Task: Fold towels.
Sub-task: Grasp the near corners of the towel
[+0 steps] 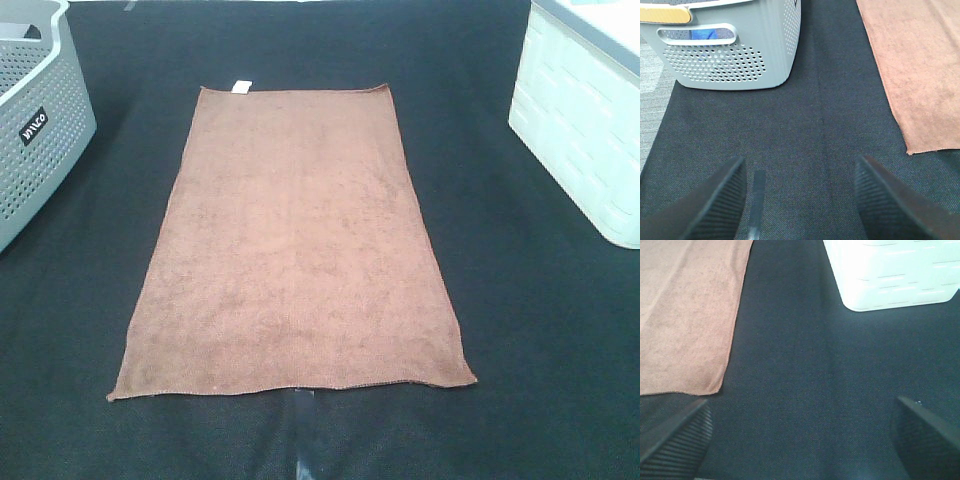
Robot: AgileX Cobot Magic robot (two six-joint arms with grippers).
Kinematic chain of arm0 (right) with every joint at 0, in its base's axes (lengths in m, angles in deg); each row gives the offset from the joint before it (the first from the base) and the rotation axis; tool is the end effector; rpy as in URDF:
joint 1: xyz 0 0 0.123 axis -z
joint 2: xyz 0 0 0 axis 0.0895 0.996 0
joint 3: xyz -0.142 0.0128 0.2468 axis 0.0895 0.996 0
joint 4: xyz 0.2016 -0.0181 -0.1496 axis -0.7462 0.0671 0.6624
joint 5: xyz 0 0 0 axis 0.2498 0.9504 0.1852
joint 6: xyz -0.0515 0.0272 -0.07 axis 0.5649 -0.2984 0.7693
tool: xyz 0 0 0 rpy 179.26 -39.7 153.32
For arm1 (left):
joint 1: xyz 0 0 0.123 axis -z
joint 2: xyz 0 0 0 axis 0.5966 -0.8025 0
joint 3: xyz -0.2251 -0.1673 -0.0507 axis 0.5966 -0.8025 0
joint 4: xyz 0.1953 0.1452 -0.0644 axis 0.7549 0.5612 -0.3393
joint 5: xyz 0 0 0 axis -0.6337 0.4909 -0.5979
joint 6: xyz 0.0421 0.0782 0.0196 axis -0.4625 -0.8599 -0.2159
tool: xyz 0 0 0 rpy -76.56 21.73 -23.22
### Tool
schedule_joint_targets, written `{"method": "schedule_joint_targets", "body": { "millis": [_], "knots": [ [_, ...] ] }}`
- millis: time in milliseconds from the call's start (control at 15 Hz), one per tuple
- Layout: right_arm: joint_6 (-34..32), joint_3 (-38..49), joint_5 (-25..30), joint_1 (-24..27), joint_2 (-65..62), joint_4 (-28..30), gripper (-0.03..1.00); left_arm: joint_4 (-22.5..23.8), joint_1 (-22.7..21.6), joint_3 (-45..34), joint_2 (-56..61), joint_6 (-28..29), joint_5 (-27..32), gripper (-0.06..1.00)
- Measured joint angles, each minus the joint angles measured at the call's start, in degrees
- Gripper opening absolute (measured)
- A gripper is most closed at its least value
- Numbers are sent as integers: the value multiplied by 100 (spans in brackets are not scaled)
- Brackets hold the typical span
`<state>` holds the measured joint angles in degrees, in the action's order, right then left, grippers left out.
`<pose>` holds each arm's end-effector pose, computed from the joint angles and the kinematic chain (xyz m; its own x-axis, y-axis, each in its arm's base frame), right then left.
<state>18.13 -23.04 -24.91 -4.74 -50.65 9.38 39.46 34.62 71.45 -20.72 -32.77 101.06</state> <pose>-0.0013 0.0070 0.2775 -0.4833 0.0069 -0.8754 -0.0573 0.9976 0.0395 0.0028 0.0001 0.2776 -0.4932 0.0317 -0.8693 -0.0108 0.9990 0.0426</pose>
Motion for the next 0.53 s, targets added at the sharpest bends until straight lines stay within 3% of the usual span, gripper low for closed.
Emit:
{"method": "schedule_joint_targets", "body": {
  "millis": [533],
  "knots": [
    [0, 0, 0, 0, 0, 0, 90, 0, 0, 0, 0, 0, 0, 60]
  ]
}}
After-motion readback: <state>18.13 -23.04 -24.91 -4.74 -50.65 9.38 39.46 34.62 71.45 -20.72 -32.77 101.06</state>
